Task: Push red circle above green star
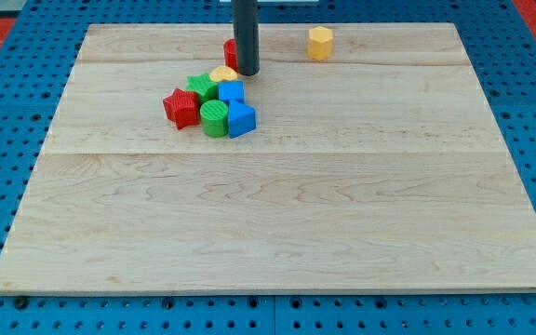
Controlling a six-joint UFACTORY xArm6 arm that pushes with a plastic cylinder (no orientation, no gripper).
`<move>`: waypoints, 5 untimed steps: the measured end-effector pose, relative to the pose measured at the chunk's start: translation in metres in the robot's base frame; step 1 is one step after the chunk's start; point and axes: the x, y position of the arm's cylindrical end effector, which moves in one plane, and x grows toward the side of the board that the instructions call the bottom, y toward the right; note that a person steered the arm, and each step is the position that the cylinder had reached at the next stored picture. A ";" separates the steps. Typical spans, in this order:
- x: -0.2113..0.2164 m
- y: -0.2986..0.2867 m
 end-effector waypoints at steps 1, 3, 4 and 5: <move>-0.028 0.032; -0.033 -0.063; -0.028 -0.100; -0.048 -0.114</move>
